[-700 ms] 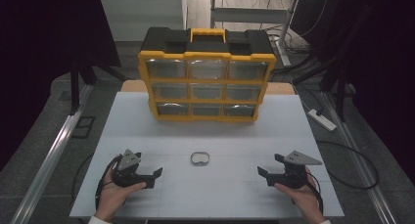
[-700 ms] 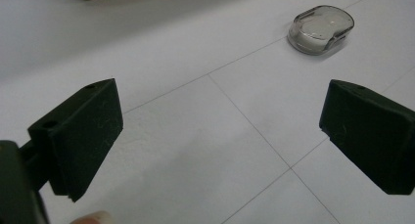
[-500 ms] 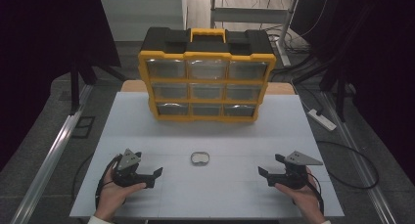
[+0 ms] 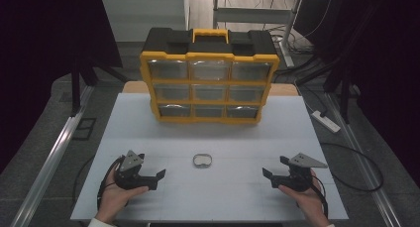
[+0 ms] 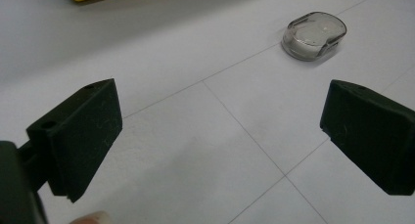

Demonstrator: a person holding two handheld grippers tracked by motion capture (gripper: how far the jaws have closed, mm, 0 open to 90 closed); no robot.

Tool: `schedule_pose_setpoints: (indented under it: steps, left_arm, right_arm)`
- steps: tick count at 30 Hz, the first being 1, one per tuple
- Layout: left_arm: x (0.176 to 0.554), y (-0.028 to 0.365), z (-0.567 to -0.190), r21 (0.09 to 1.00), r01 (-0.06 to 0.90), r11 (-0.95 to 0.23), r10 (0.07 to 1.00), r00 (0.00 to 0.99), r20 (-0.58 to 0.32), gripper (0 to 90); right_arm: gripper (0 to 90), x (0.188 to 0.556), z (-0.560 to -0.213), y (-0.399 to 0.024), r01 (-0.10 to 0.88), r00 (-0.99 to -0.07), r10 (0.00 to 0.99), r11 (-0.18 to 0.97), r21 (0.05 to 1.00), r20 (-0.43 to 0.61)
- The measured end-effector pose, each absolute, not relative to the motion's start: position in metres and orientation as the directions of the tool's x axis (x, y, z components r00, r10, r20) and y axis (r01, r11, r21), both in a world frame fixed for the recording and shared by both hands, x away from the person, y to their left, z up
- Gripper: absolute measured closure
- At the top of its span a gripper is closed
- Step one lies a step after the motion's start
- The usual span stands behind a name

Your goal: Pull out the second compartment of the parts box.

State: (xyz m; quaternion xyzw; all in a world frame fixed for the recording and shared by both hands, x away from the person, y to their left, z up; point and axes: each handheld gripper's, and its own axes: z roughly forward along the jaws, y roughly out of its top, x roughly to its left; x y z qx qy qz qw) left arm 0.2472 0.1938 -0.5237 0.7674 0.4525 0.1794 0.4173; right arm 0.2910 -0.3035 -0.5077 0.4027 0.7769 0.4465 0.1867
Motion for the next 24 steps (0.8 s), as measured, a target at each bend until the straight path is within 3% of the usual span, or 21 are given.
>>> schedule_pose_setpoints:
  steps: [24]
  left_arm:
    - [0.246,0.182,-0.507,0.836,0.475,-0.275,0.813,0.579,-0.061,2.7]
  right_arm:
    - [12.8,0.291,-0.507,-0.304,0.466,-0.616,0.783,0.279,0.84,0.081]
